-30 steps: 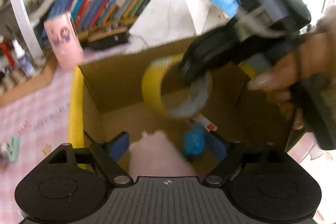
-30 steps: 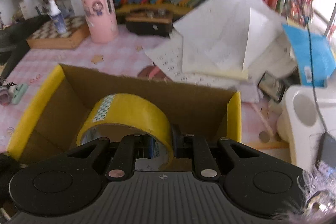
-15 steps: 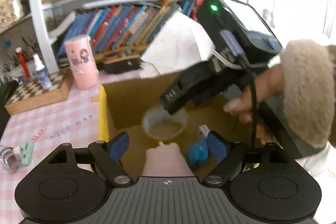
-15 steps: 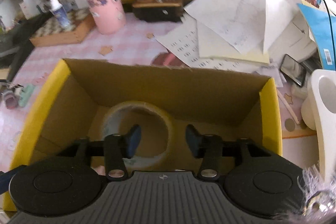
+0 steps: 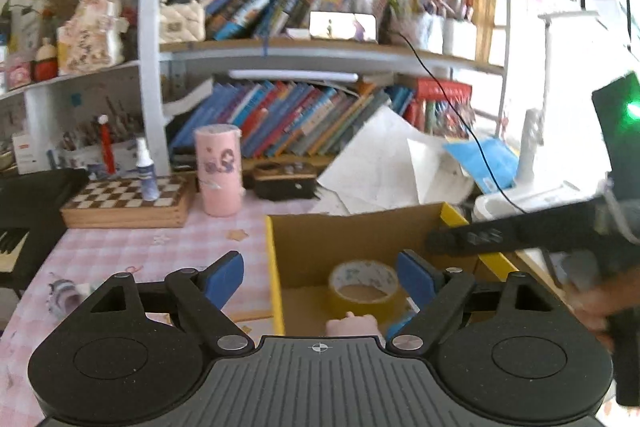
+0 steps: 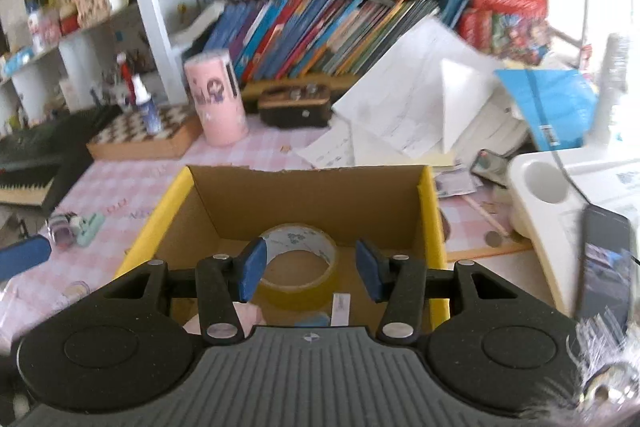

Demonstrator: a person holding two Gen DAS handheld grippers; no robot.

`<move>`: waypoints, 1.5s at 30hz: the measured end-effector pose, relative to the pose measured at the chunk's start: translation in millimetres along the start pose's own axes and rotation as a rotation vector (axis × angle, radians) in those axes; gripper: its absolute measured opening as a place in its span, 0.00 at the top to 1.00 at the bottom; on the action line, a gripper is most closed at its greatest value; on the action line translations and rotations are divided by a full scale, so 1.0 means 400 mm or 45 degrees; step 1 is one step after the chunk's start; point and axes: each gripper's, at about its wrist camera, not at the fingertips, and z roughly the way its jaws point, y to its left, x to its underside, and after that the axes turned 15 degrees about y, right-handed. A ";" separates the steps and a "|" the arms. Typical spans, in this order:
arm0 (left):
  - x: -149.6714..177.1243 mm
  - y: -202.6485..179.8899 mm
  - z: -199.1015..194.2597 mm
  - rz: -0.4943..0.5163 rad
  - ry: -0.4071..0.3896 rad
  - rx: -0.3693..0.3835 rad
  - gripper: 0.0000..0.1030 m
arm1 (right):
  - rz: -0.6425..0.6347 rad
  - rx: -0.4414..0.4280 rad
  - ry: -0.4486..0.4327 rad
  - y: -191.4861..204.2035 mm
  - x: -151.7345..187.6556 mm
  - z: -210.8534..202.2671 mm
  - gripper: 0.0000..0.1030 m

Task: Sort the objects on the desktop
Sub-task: 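Open the left tool to drop the plush while the right tool drops the tape, then withdraw both open tools from the yellow box toward the toy car and stapler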

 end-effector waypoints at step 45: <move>0.410 0.345 -0.275 -0.079 0.222 -0.087 0.14 | 0.085 0.174 0.073 0.440 0.538 -0.131 0.44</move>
